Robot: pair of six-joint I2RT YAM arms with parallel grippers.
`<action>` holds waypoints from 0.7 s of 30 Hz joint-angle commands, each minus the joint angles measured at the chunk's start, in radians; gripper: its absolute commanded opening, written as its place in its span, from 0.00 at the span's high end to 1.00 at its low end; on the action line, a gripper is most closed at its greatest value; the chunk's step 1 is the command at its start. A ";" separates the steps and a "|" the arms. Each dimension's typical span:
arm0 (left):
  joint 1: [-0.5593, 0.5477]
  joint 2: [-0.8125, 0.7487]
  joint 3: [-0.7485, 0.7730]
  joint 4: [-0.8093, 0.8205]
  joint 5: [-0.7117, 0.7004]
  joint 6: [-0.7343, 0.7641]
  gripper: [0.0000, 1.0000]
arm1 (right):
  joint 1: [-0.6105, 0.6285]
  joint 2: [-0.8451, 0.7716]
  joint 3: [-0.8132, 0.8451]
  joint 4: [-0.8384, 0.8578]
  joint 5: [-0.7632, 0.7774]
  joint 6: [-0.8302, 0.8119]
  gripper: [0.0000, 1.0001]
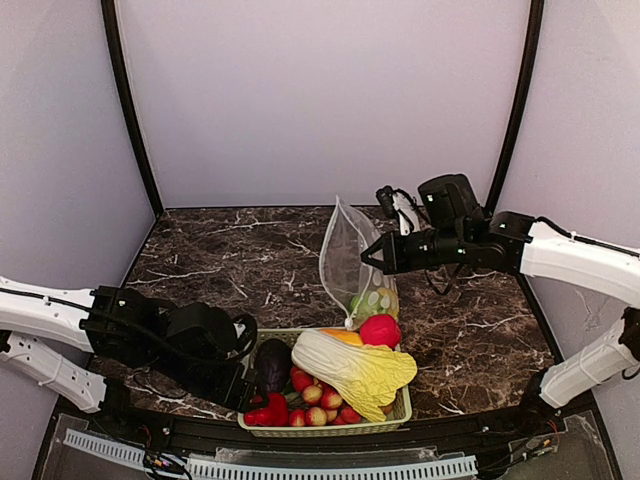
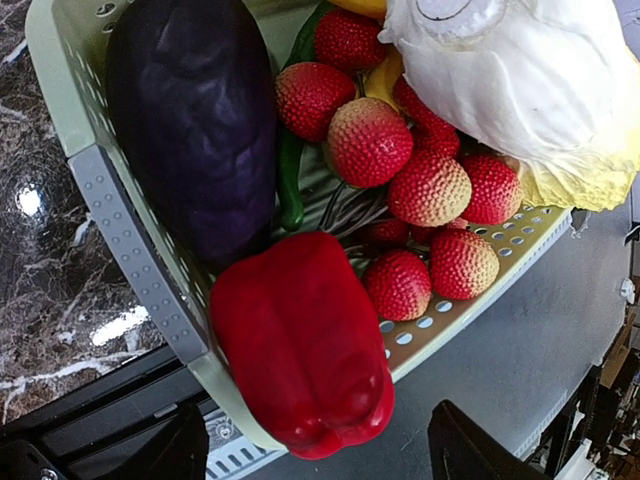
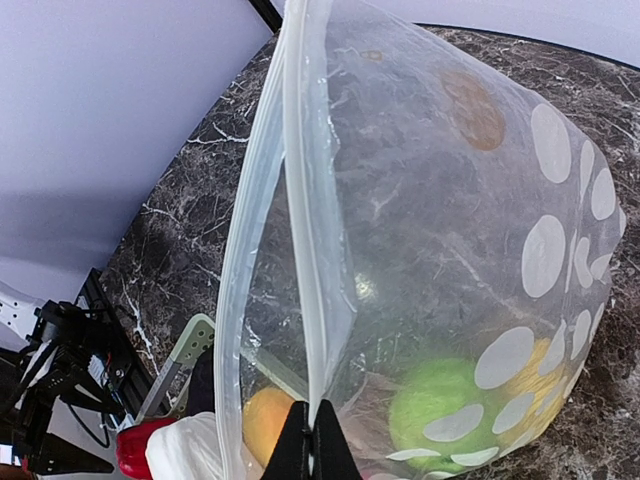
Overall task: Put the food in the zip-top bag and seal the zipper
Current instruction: Pick up the fake vegetable from the bin.
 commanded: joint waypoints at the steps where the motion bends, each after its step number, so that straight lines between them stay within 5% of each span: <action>1: -0.007 0.019 -0.028 0.011 -0.003 -0.035 0.26 | -0.003 -0.029 -0.020 0.035 0.011 0.012 1.00; 21: -0.008 0.095 -0.020 0.088 0.048 -0.041 0.33 | -0.005 -0.013 -0.021 0.053 -0.002 -0.006 1.00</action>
